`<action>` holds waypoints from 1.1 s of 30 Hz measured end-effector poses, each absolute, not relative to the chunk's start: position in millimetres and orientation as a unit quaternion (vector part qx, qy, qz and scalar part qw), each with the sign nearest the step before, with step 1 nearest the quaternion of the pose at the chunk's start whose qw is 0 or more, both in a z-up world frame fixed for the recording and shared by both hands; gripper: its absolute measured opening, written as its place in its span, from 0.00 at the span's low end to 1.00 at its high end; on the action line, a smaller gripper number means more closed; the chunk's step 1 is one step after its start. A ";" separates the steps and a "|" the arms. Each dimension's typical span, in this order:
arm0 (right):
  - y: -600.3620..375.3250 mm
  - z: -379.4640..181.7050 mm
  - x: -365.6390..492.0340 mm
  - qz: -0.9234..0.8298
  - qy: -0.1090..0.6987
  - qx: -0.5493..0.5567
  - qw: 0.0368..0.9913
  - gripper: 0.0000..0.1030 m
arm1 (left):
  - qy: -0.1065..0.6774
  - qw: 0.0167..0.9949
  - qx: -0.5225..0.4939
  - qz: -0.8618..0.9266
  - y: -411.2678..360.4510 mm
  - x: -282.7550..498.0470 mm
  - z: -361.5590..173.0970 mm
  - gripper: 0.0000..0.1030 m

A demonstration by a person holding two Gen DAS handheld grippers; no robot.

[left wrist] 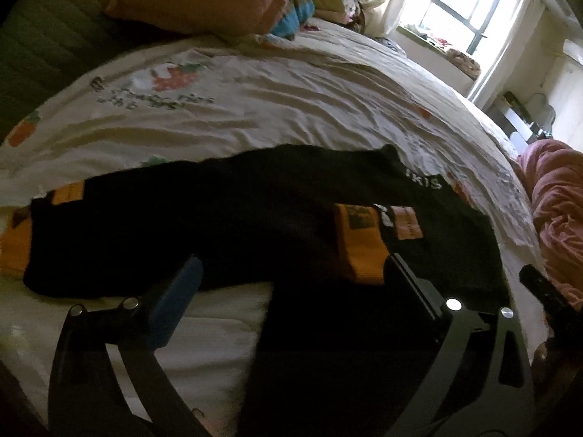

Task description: Fold small clothes

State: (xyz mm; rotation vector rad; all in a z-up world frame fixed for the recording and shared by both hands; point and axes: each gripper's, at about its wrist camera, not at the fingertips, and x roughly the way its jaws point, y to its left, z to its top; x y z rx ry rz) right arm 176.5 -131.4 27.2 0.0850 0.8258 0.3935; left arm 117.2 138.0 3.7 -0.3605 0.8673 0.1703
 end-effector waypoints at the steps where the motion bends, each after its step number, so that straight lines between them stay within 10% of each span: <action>1: -127.9 28.5 176.0 0.192 0.397 0.039 0.896 0.96 | 0.416 0.888 -0.175 0.084 140.6 115.5 4.5 0.91; 33: 3.5 55.5 143.0 0.301 0.372 -0.027 0.878 0.96 | 0.387 0.864 -0.267 0.180 249.0 51.7 -4.5 0.91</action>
